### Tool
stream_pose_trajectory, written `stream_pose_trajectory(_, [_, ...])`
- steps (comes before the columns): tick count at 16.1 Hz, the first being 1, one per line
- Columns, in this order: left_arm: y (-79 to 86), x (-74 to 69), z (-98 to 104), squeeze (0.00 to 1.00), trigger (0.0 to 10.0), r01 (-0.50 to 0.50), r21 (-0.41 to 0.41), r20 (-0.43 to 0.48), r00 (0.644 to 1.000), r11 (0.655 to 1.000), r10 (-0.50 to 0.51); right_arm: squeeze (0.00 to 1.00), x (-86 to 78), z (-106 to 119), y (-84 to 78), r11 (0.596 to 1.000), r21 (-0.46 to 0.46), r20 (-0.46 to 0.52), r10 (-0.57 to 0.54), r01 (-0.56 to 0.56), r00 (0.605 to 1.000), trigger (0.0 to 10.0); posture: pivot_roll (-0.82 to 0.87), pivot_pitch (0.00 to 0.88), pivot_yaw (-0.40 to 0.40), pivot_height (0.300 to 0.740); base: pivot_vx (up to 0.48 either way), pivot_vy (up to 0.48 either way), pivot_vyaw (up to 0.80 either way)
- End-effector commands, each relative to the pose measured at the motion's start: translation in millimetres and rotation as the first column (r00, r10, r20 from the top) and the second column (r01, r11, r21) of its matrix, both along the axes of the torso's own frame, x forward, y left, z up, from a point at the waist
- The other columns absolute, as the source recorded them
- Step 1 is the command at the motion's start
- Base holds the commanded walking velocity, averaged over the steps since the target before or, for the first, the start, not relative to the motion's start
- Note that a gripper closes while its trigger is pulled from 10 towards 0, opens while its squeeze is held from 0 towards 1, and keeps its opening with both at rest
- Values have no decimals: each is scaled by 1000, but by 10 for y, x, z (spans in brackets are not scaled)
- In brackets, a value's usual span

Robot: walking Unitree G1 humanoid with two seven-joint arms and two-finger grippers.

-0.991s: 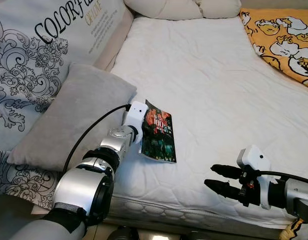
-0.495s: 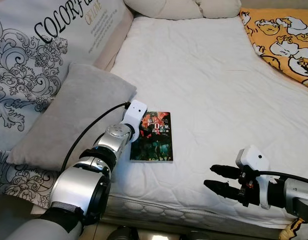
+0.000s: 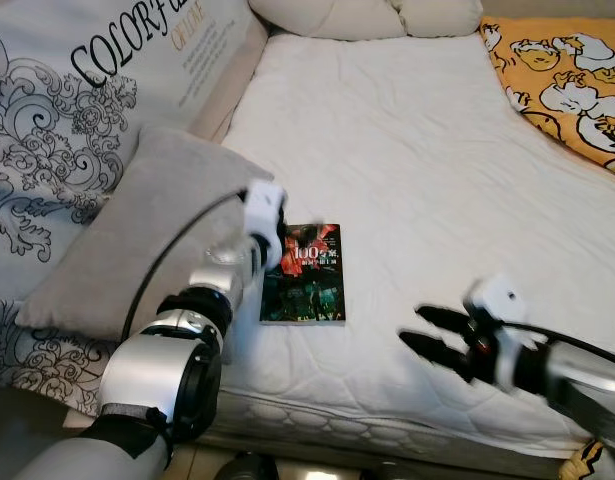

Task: Clean up the room

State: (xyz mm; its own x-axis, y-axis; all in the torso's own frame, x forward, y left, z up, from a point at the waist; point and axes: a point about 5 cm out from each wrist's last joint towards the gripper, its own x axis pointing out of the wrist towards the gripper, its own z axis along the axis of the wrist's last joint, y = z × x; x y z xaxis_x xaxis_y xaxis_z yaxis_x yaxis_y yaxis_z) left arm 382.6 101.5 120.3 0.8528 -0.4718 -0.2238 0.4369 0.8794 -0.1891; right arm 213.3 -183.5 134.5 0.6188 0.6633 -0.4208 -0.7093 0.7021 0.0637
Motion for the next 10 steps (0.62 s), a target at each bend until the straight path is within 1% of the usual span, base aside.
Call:
stream_pose_trajectory(1, [22, 36, 120, 1000, 10000, -42, -134, -7, 999, 990, 42, 0, 75, -82, 9, 996, -31, 14, -79, 80, 997, 10000, -180, 7, 78, 740, 0, 0, 0])
stream_pose_trajectory(2, [56, -26, 105, 0, 10000, -62, -185, -31, 998, 981, 58, 0, 152, -156, 35, 987, -33, 28, -157, 158, 987, 10000, -146, 0, 70, 740, 0, 0, 0])
stream_pose_trajectory(3, [66, -69, 93, 0, 10000, -65, -179, -28, 998, 982, 60, 0, 177, -179, 49, 983, -26, 31, -183, 183, 983, 10000, -138, 0, 69, 740, 0, 0, 0])
stream_pose_trajectory(4, [135, -246, 43, 0, 10000, -97, -127, 2, 995, 987, 98, 0, 242, -206, 107, 965, 25, 48, -261, 260, 964, 10000, -106, 0, 63, 740, 0, 0, 0])
stream_pose_trajectory(5, [195, -345, 36, 0, 10000, -123, -105, 37, 991, 987, 127, 0, 270, -222, 120, 949, 17, 56, -314, 313, 948, 10000, -87, 0, 61, 740, 0, 0, 0])
stream_pose_trajectory(6, [279, -499, 46, 0, 10000, -159, -87, 88, 982, 984, 166, 0, 306, -250, 132, 924, -11, 76, -380, 381, 922, 10000, -77, 0, 60, 740, 0, 0, 0])
stream_pose_trajectory(7, [342, -615, 58, 0, 10000, -198, -90, 106, 973, 976, 207, 0, 321, -268, 159, 917, 6, 65, -398, 398, 915, 10000, -58, 0, 57, 740, 0, 0, 0])
stream_pose_trajectory(8, [392, -715, 81, 0, 10000, -230, -99, 104, 965, 968, 240, 0, 338, -269, 191, 909, 46, 48, -417, 415, 908, 10000, -48, 0, 52, 740, 0, 0, 0])
stream_pose_trajectory(9, [441, -807, 106, 0, 10000, -267, -76, 99, 957, 961, 274, 0, 375, -270, 197, 881, 62, 62, -472, 468, 880, 10000, -45, 0, 50, 740, 0, 0, 0])
stream_pose_trajectory(10, [480, -886, 100, 0, 10000, -310, -93, 69, 946, 946, 317, 0, 428, -287, 163, 830, 52, 90, -558, 555, 825, 10000, -34, 0, 41, 740, 0, 0, 0])
